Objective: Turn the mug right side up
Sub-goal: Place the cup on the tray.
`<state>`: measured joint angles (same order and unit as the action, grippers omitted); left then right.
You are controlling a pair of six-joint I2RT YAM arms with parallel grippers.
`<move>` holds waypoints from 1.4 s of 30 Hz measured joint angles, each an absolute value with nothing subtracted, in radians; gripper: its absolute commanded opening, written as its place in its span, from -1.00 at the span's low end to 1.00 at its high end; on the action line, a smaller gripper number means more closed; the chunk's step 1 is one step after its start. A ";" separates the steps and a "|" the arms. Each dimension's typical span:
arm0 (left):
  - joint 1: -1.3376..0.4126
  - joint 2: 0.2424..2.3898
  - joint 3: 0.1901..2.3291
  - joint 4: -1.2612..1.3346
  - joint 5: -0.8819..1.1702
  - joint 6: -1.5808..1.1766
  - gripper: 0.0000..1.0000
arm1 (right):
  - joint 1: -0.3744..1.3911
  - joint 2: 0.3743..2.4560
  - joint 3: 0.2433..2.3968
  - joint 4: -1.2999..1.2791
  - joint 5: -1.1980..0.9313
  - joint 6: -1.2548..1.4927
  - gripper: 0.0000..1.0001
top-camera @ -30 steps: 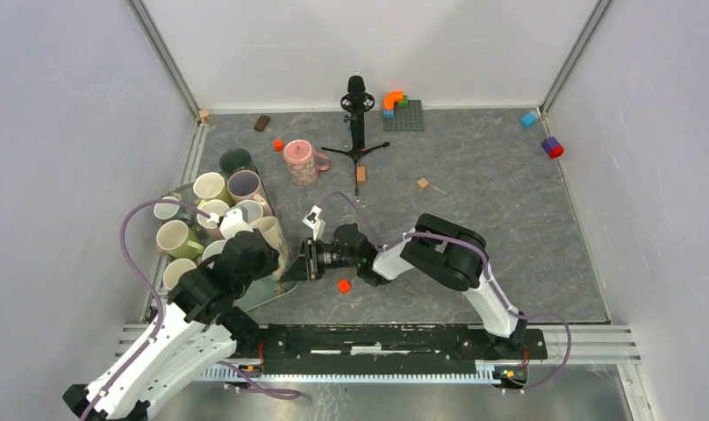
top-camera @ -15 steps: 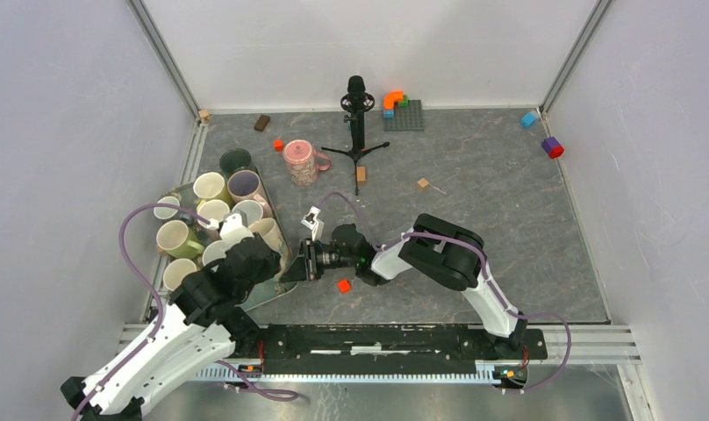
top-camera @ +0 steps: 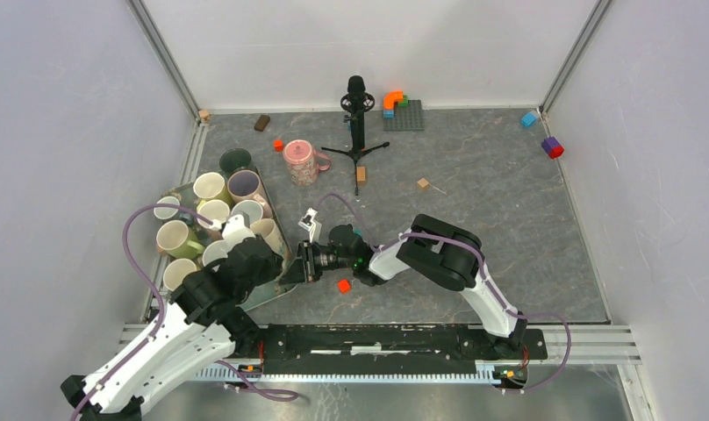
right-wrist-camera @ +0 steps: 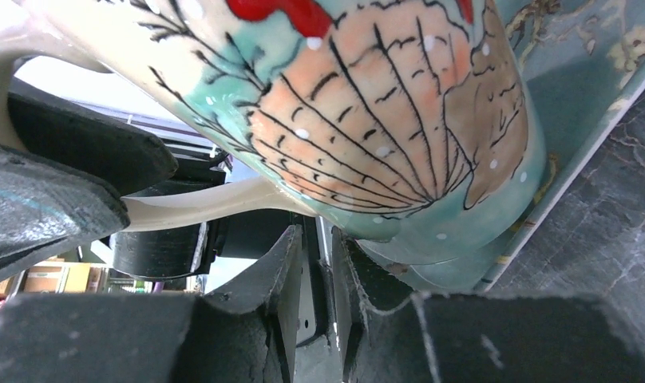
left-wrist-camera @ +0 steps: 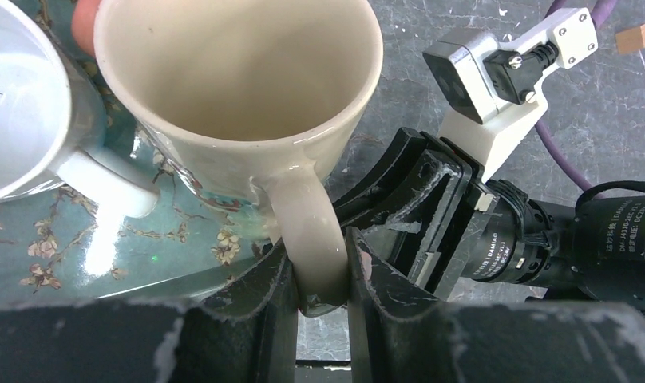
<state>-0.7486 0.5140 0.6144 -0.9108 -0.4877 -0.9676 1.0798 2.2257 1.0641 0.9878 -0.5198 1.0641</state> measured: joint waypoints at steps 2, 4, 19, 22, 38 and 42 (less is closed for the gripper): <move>-0.749 0.521 0.614 -0.910 -0.479 -0.969 -0.85 | 1.080 2.227 1.066 0.982 -0.520 1.059 -0.47; -0.752 0.530 0.614 -0.907 -0.467 -0.972 -0.85 | 1.080 2.228 1.066 0.976 -0.520 1.056 -0.47; -0.770 0.549 0.606 -0.900 -0.461 -1.050 -0.81 | 1.077 2.250 1.066 0.930 -0.511 1.028 -0.48; -0.771 0.549 0.602 -0.893 -0.461 -1.062 -0.81 | 1.077 2.250 1.066 0.930 -0.511 1.028 -0.48; -0.791 0.568 0.587 -0.859 -0.460 -1.090 -0.79 | 1.070 2.255 1.068 0.933 -0.507 1.089 -0.49; -0.797 0.580 0.583 -0.845 -0.460 -1.090 -0.78 | 1.065 2.255 1.068 0.933 -0.507 1.104 -0.49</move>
